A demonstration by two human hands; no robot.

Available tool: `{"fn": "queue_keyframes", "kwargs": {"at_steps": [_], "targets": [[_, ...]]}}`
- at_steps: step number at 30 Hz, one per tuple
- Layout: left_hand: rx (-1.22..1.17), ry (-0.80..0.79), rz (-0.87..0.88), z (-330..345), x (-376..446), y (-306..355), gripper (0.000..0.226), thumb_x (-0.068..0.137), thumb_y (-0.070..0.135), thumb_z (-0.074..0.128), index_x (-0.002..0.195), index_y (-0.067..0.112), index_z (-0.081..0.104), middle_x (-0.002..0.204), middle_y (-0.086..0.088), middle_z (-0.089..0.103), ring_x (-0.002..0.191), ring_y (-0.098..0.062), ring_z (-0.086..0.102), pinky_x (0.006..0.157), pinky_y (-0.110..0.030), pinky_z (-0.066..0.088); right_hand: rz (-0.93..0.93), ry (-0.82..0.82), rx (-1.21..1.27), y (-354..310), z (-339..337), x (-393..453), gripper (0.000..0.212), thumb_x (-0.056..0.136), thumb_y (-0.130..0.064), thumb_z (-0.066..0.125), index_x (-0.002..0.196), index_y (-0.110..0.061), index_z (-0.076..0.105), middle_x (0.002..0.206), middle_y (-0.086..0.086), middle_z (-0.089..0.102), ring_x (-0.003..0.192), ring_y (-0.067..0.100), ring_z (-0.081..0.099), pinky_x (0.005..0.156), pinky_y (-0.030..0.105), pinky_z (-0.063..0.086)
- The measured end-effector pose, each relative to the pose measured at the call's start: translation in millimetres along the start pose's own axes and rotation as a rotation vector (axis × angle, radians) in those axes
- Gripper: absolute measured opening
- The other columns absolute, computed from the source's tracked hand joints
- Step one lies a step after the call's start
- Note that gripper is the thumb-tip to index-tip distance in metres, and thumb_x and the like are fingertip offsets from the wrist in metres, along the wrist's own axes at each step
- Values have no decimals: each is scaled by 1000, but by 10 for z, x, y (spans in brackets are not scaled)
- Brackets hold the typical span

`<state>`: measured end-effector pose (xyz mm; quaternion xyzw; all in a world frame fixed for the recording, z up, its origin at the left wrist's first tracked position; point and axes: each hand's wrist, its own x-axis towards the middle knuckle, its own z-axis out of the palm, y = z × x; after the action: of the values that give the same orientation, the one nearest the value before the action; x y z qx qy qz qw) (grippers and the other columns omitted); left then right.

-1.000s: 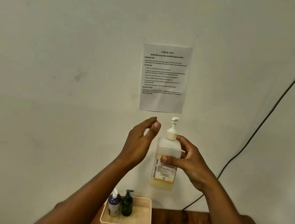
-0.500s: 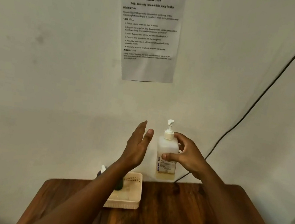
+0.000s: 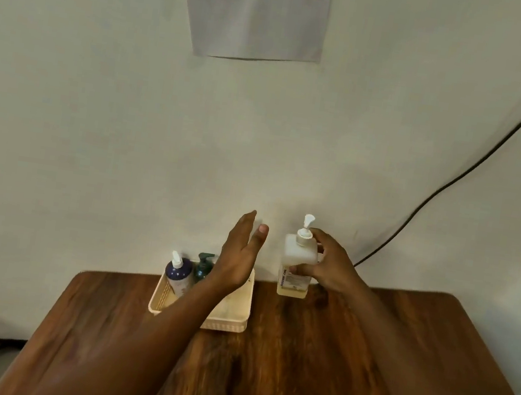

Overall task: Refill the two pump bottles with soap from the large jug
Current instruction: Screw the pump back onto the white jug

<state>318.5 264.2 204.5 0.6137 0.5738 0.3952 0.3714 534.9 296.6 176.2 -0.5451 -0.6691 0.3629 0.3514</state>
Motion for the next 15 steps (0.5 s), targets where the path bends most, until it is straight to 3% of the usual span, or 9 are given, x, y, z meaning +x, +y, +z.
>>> {"fn": "queue_keyframes", "kwargs": {"at_steps": [7,11,15], "targets": [[42,-36,-52,220,150,-470,85,94,71,27,166,26,22,174,4,19,161,-15,16,124,-32,12,48,2,-148,650,167,237,91,61,-16,99,141,-17,55,128,2,47,104,16,55,73,4,38],[39,-40,-88,346,212,-660,87,92,72,27,166,26,22,175,3,19,161,-17,15,130,-42,14,82,5,-193,946,279,341,97,64,-19,99,148,-15,49,129,3,43,109,18,53,87,21,40],[43,-29,-95,446,274,-837,86,94,72,28,166,26,24,174,2,20,161,-17,16,131,-45,15,104,46,-212,1213,396,428,97,66,-15,97,150,-14,47,127,-2,40,108,16,51,88,19,37]]}}
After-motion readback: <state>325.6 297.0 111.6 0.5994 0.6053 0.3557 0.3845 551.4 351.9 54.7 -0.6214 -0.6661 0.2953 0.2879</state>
